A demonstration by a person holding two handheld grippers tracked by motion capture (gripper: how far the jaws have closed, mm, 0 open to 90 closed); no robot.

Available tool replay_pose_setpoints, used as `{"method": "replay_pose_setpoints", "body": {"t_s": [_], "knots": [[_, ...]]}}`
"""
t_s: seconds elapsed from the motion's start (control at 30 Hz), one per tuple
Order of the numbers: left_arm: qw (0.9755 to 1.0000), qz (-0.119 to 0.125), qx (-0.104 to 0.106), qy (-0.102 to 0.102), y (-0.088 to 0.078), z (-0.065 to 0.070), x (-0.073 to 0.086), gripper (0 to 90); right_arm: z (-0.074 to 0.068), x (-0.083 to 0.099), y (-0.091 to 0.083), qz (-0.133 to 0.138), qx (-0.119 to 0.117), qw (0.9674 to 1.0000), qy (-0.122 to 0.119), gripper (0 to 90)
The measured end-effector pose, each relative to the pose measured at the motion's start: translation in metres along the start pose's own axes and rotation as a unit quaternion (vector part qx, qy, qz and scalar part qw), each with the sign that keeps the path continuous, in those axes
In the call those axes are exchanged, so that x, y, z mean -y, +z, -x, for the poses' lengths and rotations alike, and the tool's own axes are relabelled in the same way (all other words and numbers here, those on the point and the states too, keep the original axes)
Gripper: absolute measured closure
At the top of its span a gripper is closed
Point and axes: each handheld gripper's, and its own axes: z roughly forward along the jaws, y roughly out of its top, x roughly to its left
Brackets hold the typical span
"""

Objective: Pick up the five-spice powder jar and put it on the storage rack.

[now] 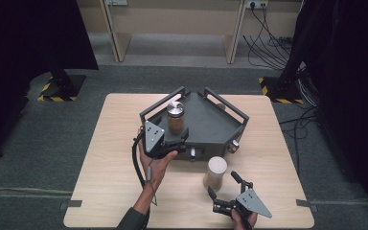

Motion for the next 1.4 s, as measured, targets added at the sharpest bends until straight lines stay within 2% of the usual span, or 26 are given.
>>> {"method": "replay_pose_setpoints", "body": {"t_s": [0.13, 0.3, 0.43, 0.6, 0.87, 1.1, 1.4], "knots": [[0.9999, 0.003, 0.005, -0.01, -0.01, 0.001, 0.009, 0.3, -0.001, 0.0, 0.0, 0.0, -0.001, 1.0, -0.001, 2.2], [0.9999, 0.002, 0.012, -0.008, -0.022, 0.003, 0.018, 0.3, 0.0, 0.0, 0.0, -0.001, 0.0, 1.0, -0.001, 2.2], [0.9999, -0.002, 0.012, 0.001, -0.029, 0.006, 0.022, 0.3, -0.001, 0.0, 0.0, -0.001, 0.0, 1.0, -0.002, 2.2], [0.9997, 0.007, 0.02, -0.008, -0.04, 0.008, 0.029, 0.3, -0.001, 0.0, 0.0, -0.001, 0.0, 1.0, -0.002, 2.2], [0.9996, 0.02, 0.02, -0.007, -0.057, 0.015, 0.042, 0.3, -0.001, 0.0, 0.0, -0.001, 0.0, 1.0, -0.002, 2.2], [0.9995, 0.021, 0.021, -0.007, -0.07, 0.019, 0.061, 0.3, -0.001, 0.0, 0.0, -0.001, -0.001, 1.0, -0.002, 2.2], [0.9993, 0.011, 0.026, -0.024, -0.076, 0.019, 0.09, 0.3, -0.001, 0.0, 0.0, -0.001, -0.001, 1.0, -0.003, 2.2]]}}
